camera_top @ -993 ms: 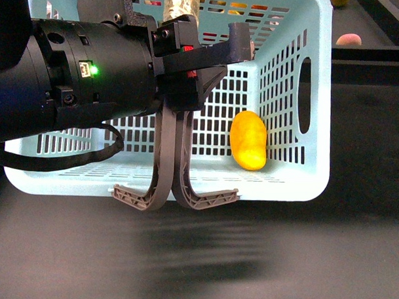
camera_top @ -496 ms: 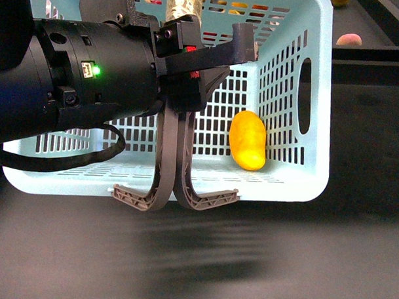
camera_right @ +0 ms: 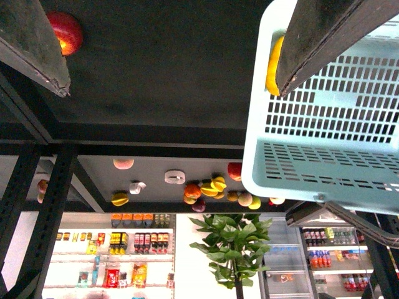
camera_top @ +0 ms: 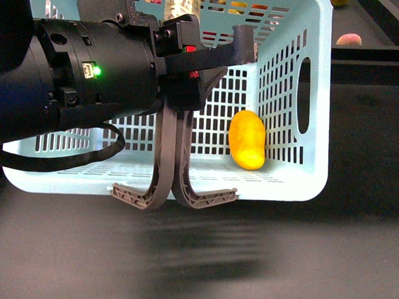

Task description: Pick mango with right arm and hold basket with left

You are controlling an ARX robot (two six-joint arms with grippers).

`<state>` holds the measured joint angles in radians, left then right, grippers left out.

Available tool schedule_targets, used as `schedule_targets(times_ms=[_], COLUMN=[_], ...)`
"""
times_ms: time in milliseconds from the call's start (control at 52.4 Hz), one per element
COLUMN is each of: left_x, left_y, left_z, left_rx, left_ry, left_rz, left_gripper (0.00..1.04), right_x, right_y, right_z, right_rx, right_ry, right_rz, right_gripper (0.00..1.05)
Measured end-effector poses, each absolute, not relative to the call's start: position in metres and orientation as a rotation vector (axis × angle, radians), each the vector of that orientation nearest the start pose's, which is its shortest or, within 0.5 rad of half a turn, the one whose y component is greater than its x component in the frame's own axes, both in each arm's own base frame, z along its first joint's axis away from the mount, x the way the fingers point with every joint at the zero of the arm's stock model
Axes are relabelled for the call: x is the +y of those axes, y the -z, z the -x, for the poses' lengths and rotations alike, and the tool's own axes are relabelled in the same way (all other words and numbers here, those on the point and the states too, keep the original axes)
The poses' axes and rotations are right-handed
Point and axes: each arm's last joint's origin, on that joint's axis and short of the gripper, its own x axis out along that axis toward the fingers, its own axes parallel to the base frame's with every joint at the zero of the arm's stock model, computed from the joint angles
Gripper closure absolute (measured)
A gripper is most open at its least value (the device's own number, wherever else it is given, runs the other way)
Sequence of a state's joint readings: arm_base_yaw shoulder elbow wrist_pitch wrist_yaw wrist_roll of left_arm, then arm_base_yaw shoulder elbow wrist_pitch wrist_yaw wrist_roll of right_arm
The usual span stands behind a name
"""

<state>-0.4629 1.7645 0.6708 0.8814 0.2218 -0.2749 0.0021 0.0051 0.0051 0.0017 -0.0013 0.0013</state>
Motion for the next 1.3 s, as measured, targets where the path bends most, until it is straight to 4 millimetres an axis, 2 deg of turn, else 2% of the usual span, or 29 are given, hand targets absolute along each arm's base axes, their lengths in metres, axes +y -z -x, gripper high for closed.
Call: schedule_targets(times_ms=[115, 324, 439, 649, 897, 1088, 1298], left_x=[-0.154, -0.153, -0.141, -0.112, -0.075, -0.060, -0.054], left_y=[-0.150, -0.163, -0.168, -0.166, -0.145, -0.147, -0.144], left_z=[-0.304, -0.334, -0.365, -0.408, -0.444, -0.460, -0.466], left_rx=[0.241, 0.211, 0.267, 0.277, 0.234, 0.175, 0.161], left_ry=[0.547, 0.392, 0.185, -0.112, -0.381, -0.433, -0.452], left_rz=[0.163, 0.226, 0.431, 0.773, 0.999, 1.110, 1.210], left_gripper=[0.97, 0.97, 0.97, 0.97, 0.97, 0.97, 0.97], right_x=[0.000, 0.000, 0.000, 0.000, 0.000, 0.000, 0.000], right_y=[-0.165, -0.165, -0.165, -0.165, -0.165, -0.165, -0.165], right_z=[-0.098, -0.098, -0.098, -0.098, -0.098, -0.098, -0.098], right_rx=[-0.002, -0.002, -0.002, -0.002, -0.002, -0.002, -0.002], right_ry=[-0.003, -0.004, -0.004, -0.003, -0.004, -0.003, -0.004], right_rz=[-0.001, -0.001, -0.001, -0.001, -0.001, -0.001, -0.001], right_gripper=[0.08, 0.08, 0.08, 0.08, 0.08, 0.08, 0.08])
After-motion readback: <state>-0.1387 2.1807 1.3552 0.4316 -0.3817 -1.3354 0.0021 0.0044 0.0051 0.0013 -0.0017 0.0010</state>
